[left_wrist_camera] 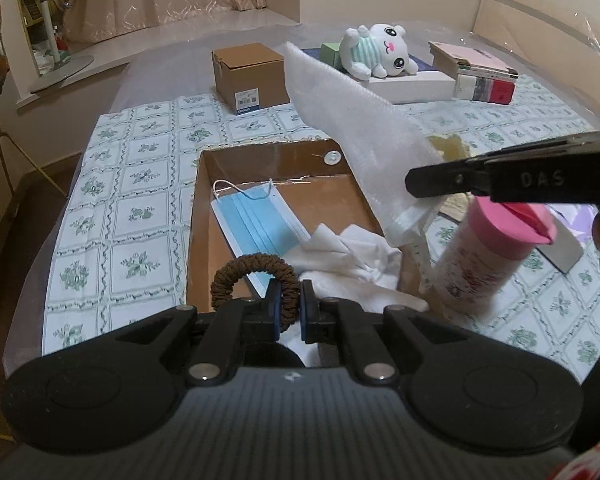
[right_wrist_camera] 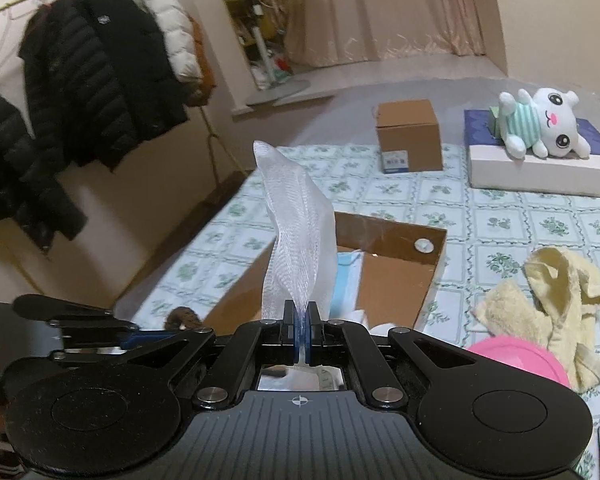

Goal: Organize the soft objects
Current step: 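Carry the hair tie and plastic bag over the cardboard box with both grippers, then open both grippers to drop the hair tie and bag into the box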

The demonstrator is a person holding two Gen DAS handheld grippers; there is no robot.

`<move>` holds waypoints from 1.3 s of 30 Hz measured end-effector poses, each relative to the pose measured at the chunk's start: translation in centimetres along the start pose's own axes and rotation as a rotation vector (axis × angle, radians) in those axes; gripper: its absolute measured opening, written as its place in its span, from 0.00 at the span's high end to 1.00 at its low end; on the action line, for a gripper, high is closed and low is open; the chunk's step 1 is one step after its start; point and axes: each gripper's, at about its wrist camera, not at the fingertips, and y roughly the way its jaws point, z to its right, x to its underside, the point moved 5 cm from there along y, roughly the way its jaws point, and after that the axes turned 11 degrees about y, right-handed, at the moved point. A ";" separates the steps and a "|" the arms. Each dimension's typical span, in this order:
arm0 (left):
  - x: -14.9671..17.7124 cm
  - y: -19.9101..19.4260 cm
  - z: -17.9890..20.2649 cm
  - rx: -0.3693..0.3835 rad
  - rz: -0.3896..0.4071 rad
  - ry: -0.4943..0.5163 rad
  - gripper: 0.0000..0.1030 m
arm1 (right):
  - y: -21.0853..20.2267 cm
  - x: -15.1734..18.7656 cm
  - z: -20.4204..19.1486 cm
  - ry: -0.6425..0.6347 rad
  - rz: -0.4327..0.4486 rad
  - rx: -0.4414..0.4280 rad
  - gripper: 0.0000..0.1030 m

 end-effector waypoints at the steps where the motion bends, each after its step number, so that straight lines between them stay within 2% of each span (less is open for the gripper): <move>1: -0.2 0.4 -0.3 0.002 -0.001 -0.001 0.93 | 0.5 -0.1 0.2 0.001 -0.002 0.007 0.98; 13: -1.2 4.2 -1.0 0.027 -0.017 0.001 0.92 | 3.5 0.4 1.3 -0.014 -0.027 0.067 0.98; 16: -1.3 4.5 -1.0 0.023 -0.012 0.002 0.87 | 3.5 0.4 1.4 -0.020 -0.026 0.069 0.97; 18: -1.4 4.4 -1.0 0.016 -0.009 0.000 0.67 | 3.3 0.3 1.3 -0.022 -0.025 0.070 0.97; 27: -0.9 3.0 -1.6 -0.019 0.007 -0.021 0.59 | 2.7 0.2 1.3 -0.025 -0.020 0.065 0.97; 36: 0.4 2.0 -2.1 -0.041 0.014 -0.052 0.59 | 2.8 0.1 1.4 -0.005 -0.015 0.039 0.97; 37: 0.5 1.9 -2.1 -0.042 0.016 -0.056 0.58 | 2.7 0.0 1.3 -0.005 -0.009 0.036 0.94; 39: 0.7 1.8 -2.1 -0.043 0.019 -0.063 0.58 | 2.4 -0.1 1.2 -0.005 0.010 0.034 0.73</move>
